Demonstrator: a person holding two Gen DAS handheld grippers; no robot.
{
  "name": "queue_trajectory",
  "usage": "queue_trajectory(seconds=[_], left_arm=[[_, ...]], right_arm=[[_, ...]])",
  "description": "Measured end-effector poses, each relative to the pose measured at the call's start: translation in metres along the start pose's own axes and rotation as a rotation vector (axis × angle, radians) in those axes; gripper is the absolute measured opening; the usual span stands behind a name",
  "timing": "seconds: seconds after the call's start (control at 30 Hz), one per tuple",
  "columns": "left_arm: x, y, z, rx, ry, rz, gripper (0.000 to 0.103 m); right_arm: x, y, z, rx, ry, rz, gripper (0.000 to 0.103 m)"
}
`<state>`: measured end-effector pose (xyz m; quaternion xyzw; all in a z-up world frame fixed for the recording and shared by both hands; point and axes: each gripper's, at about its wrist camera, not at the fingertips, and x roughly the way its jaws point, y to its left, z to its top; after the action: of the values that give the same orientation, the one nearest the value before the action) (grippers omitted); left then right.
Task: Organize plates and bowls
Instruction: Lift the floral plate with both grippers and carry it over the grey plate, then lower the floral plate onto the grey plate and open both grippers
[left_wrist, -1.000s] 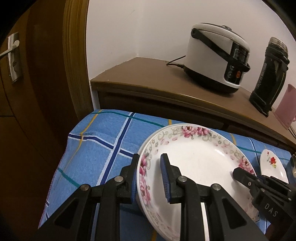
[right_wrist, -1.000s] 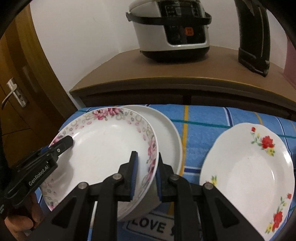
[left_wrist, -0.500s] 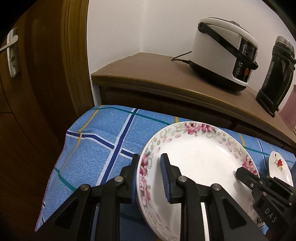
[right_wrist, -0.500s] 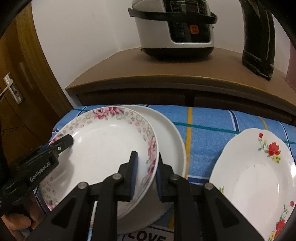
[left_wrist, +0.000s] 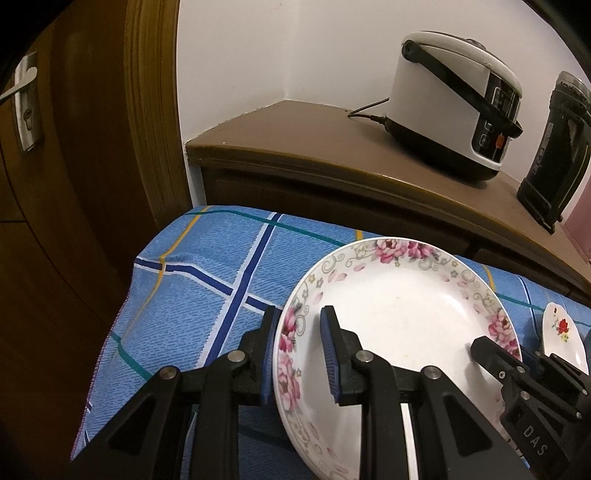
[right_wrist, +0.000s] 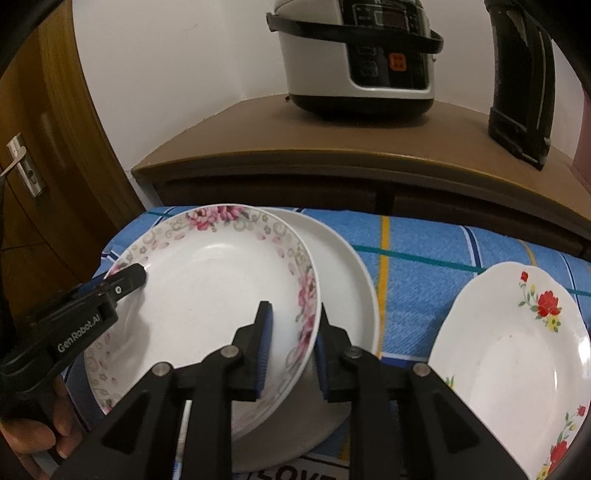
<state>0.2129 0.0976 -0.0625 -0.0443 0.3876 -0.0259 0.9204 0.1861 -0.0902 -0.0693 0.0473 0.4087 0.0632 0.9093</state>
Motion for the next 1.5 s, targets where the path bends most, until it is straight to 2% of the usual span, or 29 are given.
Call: queue_trajectory(seconds=[0.13, 0.37, 0.5, 0.57, 0.63, 0.67, 0.77, 1.03, 1.13, 1.23, 1.33, 1.5], left_arm=[[0.0, 0.0, 0.0, 0.0, 0.0, 0.0, 0.025], [0.001, 0.0, 0.0, -0.002, 0.0, 0.005, 0.026], [-0.003, 0.0, -0.001, 0.004, -0.02, 0.043, 0.027], [-0.007, 0.0, -0.002, 0.016, -0.029, 0.066, 0.029], [-0.012, 0.001, -0.002, 0.024, -0.045, 0.088, 0.036], [-0.016, 0.001, -0.002, 0.029, -0.058, 0.098, 0.042], [-0.027, 0.003, -0.003, 0.034, -0.082, 0.125, 0.053], [-0.063, 0.005, -0.013, 0.011, -0.1, 0.099, 0.053], [-0.079, -0.006, -0.02, 0.025, -0.109, 0.085, 0.054], [-0.095, -0.019, -0.028, 0.039, -0.116, 0.044, 0.054], [-0.107, -0.033, -0.036, 0.05, -0.115, 0.0, 0.054], [-0.122, -0.058, -0.051, 0.08, -0.101, -0.038, 0.054]], right_arm=[[0.001, 0.001, 0.001, 0.003, 0.001, -0.003, 0.023], [0.002, 0.001, 0.0, 0.007, 0.01, 0.007, 0.03], [-0.002, 0.001, -0.002, 0.015, 0.002, 0.011, 0.032], [-0.006, 0.002, -0.004, 0.015, -0.004, 0.015, 0.037], [-0.011, 0.003, -0.006, 0.012, -0.019, -0.007, 0.063], [-0.016, 0.002, -0.009, 0.018, -0.037, -0.014, 0.067], [-0.026, -0.003, -0.01, 0.04, -0.071, -0.023, 0.067], [-0.06, -0.017, -0.025, 0.06, -0.112, -0.053, 0.067], [-0.083, -0.024, -0.034, 0.076, -0.15, -0.069, 0.067], [-0.108, -0.032, -0.041, 0.093, -0.179, -0.064, 0.067], [-0.135, -0.04, -0.052, 0.098, -0.217, -0.095, 0.069], [-0.163, -0.063, -0.075, 0.148, -0.229, -0.117, 0.069]])
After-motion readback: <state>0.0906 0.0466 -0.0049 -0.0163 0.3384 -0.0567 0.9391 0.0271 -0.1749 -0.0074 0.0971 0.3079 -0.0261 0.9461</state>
